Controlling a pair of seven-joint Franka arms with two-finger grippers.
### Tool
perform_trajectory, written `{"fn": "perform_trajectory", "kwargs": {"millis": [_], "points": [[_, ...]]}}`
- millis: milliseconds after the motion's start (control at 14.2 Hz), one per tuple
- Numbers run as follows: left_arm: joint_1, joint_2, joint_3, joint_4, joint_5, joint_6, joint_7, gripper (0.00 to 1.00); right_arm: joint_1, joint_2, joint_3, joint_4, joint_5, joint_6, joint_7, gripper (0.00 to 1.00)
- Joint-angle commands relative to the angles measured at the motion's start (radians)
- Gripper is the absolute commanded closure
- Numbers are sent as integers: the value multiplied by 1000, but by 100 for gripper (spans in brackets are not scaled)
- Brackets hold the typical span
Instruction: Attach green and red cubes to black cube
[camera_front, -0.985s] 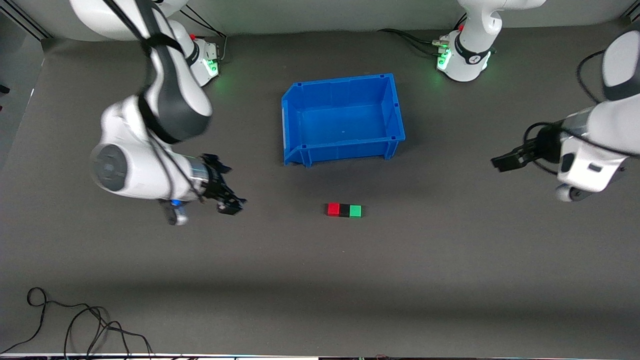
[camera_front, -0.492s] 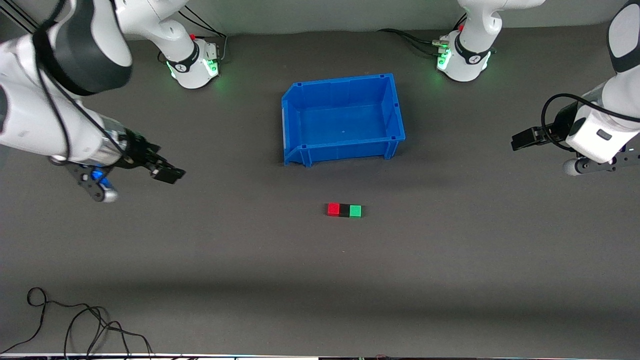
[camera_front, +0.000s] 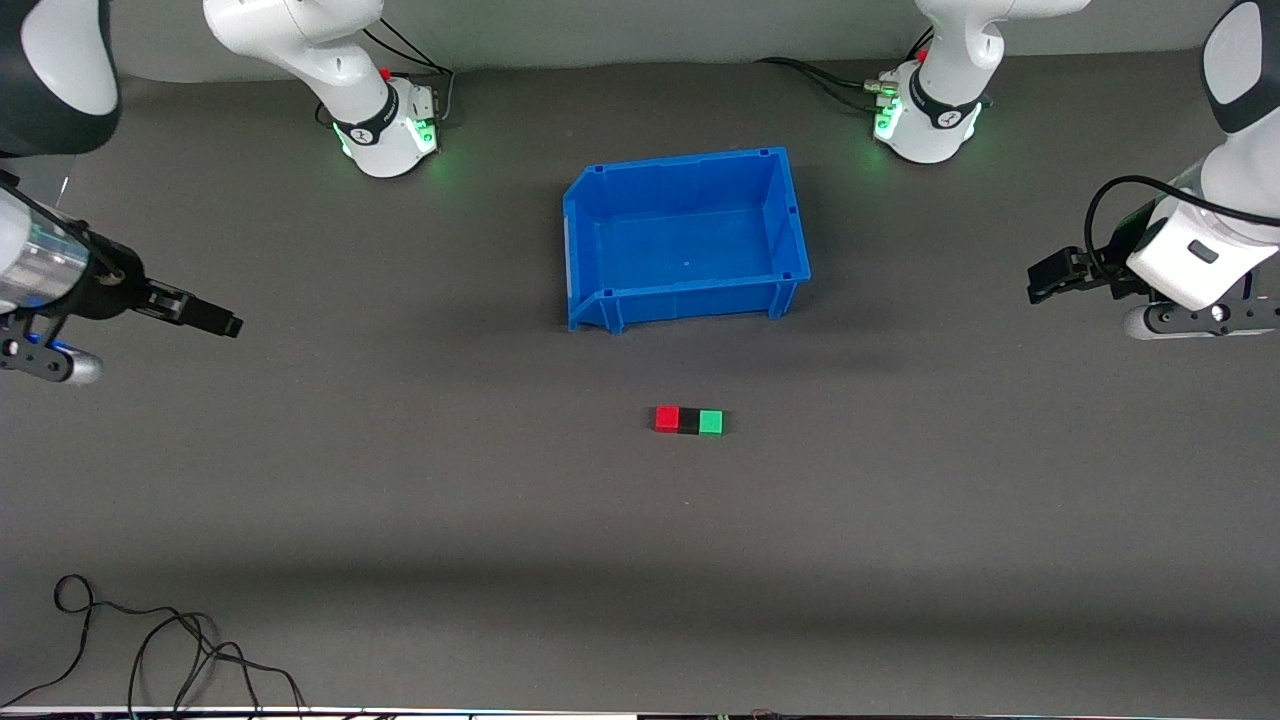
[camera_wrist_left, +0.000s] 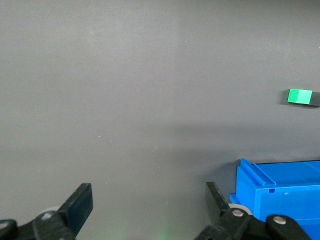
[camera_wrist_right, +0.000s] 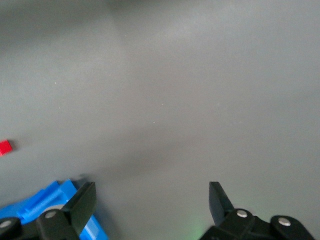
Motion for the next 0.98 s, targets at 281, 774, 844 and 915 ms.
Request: {"fn": "perform_trajectory", "kwargs": {"millis": [281,774,844,915], "points": [[16,-16,-8,9,16,-5,20,0,-255,-69,190,-25,-29,51,-327,0],[168,-1,-126,55,14,-15,95,0,-220,-74,182,-35,-33,167,-332,0],[168,7,-126,67,14,-28,95,0,-200,-74,155,-34,-42,164,-330,0],[167,11,-123,75,14,-42,95,0,-195,-74,147,-34,-48,160,-330,0]]}}
